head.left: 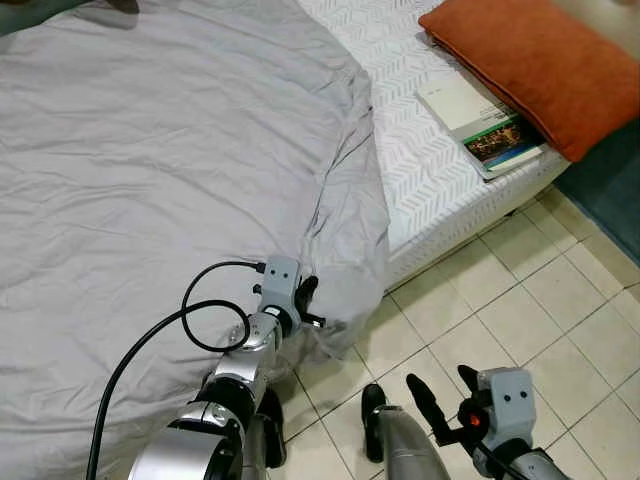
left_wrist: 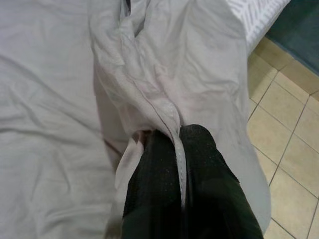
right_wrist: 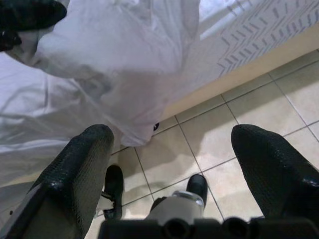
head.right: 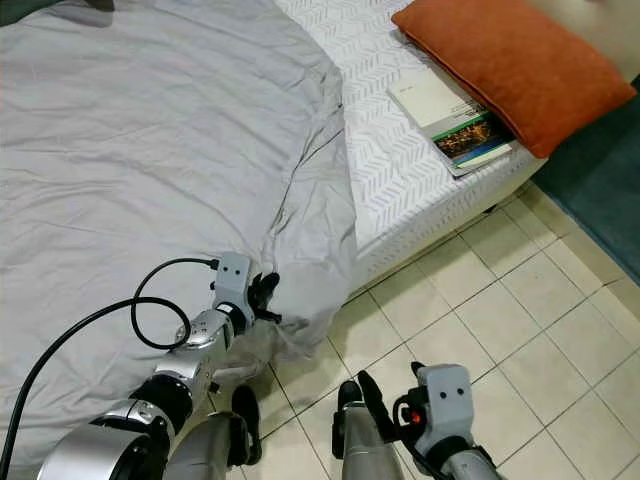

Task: Clean up the room

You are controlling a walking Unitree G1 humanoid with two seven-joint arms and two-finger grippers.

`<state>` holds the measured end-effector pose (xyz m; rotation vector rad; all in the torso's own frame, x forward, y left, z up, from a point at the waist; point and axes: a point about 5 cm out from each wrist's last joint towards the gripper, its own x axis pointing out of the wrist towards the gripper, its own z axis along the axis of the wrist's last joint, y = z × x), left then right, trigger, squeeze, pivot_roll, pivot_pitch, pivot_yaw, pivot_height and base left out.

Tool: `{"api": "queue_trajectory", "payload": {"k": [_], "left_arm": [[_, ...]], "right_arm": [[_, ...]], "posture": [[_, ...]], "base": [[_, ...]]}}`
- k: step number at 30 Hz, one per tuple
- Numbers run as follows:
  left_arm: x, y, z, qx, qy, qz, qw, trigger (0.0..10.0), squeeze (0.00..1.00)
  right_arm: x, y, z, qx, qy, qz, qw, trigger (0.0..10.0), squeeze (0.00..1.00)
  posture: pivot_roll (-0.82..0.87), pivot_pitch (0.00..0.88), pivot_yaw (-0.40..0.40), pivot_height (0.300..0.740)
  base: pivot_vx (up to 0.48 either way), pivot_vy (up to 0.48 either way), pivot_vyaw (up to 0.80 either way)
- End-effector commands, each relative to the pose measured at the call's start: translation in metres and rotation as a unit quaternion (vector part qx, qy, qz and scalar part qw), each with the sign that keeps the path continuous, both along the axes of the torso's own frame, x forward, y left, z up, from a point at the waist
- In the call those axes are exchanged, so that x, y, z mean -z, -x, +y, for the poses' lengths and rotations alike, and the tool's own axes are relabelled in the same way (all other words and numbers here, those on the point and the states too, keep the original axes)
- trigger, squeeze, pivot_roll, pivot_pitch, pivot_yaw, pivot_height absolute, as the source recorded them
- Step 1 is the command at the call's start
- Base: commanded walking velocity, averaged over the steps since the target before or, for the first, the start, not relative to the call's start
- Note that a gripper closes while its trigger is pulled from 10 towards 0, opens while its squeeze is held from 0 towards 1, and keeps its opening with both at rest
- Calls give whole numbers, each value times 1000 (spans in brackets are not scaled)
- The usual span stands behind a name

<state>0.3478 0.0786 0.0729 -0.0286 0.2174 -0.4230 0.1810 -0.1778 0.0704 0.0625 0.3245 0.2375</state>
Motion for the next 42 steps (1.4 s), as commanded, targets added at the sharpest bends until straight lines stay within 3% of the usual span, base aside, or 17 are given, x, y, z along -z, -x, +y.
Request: {"api": "queue_trajectory", "payload": {"k": [1, 6, 18, 27, 37, 42], "left_arm": [[9, 7, -10, 13, -2, 17, 1000, 10000, 0], [10, 10, -20, 22, -1, 20, 1000, 10000, 0], [5, 5, -26, 18, -10, 22, 1000, 10000, 0], [-11, 0, -51, 48, -34, 4, 998, 10000, 0], [-8, 1, -49, 49, -35, 8, 998, 10000, 0], [-7, 4, -56, 65, -42, 10, 997, 10000, 0]], "right_arm": [[9, 8, -6, 10, 6, 23, 1000, 10000, 0], [9, 10, -5, 11, 8, 24, 1000, 10000, 0], [9, 14, -2, 16, 9, 22, 1000, 10000, 0], [11, 22, 1, 17, 10, 28, 999, 10000, 0], [13, 25, 2, 20, 10, 29, 999, 10000, 0], [14, 28, 4, 18, 8, 33, 999, 10000, 0]], "posture": [[-335, 334, 4, 740], [-341, 340, 8, 740], [-362, 348, 33, 740], [-380, 351, 45, 740], [-376, 350, 53, 740], [-380, 353, 57, 740]], "base": [[0, -480, 0], [0, -480, 0], [20, -462, 0], [0, 0, 0], [98, -104, 0], [330, -345, 0]]}}
